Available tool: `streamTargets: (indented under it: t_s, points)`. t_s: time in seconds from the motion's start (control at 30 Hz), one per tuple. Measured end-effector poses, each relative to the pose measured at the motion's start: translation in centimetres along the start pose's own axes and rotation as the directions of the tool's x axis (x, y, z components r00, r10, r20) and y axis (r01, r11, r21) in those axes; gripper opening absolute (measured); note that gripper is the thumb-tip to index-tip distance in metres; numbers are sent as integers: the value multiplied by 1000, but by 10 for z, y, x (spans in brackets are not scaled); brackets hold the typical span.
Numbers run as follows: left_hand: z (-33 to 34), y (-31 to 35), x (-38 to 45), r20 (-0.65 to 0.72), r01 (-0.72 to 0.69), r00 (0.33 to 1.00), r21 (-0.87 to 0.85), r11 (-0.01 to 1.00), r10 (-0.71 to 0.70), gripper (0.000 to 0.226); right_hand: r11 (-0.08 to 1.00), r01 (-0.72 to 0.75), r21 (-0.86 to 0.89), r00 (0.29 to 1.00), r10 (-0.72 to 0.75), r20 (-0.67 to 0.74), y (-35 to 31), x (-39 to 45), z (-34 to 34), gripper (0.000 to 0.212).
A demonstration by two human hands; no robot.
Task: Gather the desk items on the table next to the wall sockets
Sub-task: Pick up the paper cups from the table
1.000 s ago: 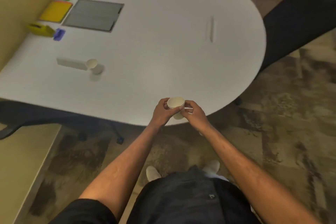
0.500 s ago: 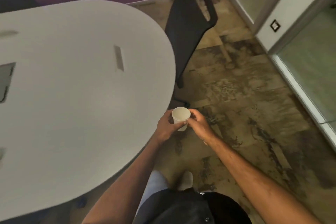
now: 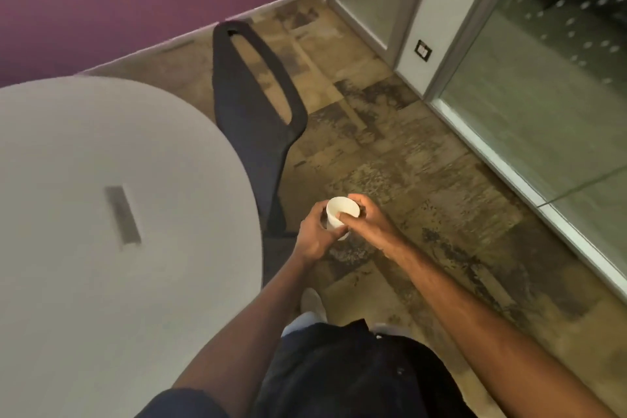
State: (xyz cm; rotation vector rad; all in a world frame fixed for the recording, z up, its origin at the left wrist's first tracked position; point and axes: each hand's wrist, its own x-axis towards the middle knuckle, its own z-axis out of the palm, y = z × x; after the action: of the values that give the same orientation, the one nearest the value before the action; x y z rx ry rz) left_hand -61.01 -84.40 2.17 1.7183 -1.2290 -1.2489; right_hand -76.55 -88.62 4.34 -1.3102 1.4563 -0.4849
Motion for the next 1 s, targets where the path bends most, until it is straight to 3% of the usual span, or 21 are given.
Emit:
streamTargets:
  t_s: [0.13,0.3,0.47,0.67,1.0]
  points:
    - [-3,29,66,17,-21,1000,-3,1000,21,63,997,29,-74,999,-31,-35,-29,62,-27,76]
    - [1,58,135,-32,-57,998,-67,996,55,50,970,107,-218,993,-115,-22,-59,144,-52,67]
    - [17,71,214,-194,-82,979,-124,989,57,51,927,182,-329,981,-147,130,-73,239,-78,66]
    - [44,97,310,-355,9,932,-191,981,-78,55,864,299,-406,934,-177,309,-100,358,-113,64]
    - [18,157,432,-599,96,789,-93,991,-133,54,778,515,-360,773,-239,588,-191,506,-132,59]
